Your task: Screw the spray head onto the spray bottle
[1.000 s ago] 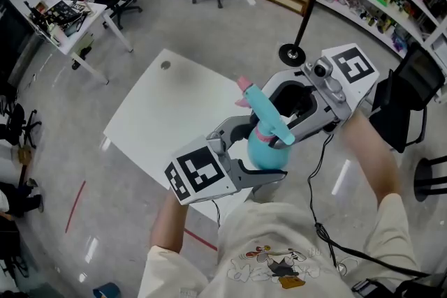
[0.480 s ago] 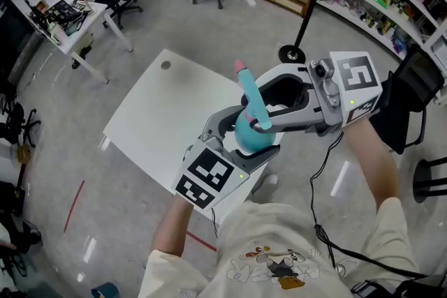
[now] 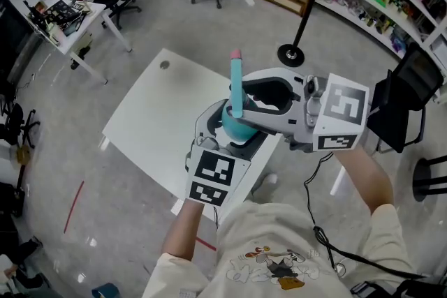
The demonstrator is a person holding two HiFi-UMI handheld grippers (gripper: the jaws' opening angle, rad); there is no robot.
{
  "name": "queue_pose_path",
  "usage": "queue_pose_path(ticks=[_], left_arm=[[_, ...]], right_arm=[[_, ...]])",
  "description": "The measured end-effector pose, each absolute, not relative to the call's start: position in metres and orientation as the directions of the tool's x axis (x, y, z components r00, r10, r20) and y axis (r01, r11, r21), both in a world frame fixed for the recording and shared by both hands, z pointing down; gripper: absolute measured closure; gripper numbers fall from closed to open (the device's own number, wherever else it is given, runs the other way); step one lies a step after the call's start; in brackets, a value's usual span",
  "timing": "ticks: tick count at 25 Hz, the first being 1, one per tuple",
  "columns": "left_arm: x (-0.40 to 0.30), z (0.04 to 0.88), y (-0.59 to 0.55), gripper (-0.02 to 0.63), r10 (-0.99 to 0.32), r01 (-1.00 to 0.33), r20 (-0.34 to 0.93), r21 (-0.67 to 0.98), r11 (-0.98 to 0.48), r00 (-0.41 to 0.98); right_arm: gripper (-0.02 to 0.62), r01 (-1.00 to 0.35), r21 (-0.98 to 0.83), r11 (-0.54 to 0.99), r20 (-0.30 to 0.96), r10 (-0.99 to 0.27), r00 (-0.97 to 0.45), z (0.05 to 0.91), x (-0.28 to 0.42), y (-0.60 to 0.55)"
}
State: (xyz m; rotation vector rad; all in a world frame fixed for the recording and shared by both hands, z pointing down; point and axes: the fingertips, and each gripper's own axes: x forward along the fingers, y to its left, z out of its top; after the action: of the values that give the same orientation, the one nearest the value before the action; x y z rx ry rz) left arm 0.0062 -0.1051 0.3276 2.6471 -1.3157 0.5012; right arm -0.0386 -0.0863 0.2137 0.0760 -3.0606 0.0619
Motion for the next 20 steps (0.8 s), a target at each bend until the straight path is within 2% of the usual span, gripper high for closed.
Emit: queue_pose_path(ticks=[6,10,20], left_arm=[[-0.013,0.332,-0.115,0.193,-0.853,-0.896,0.339,-0.059,-0.441,0.397],[-0.022,0.34,-0.116,0.193,-0.874,-0.92,0.346,-0.071,-0.386,0.341],[-0.033,0.342,-0.117,0.193,-0.871,-0.913,0.33,-0.062,-0.404,0.363]], right_arm=[[0.451,-0.275,-0.002,0.961,0.102,-0.274,-0.956,0.219,-0.048,-0.095],[0.451,-0.357,0.03,0.934,0.113,-0.358,-0.927,0.227,-0.054,-0.096],[0.446,-0.31,0.064,0.949,0.182,-0.317,-0.931,0.239,-0.06,-0.087]])
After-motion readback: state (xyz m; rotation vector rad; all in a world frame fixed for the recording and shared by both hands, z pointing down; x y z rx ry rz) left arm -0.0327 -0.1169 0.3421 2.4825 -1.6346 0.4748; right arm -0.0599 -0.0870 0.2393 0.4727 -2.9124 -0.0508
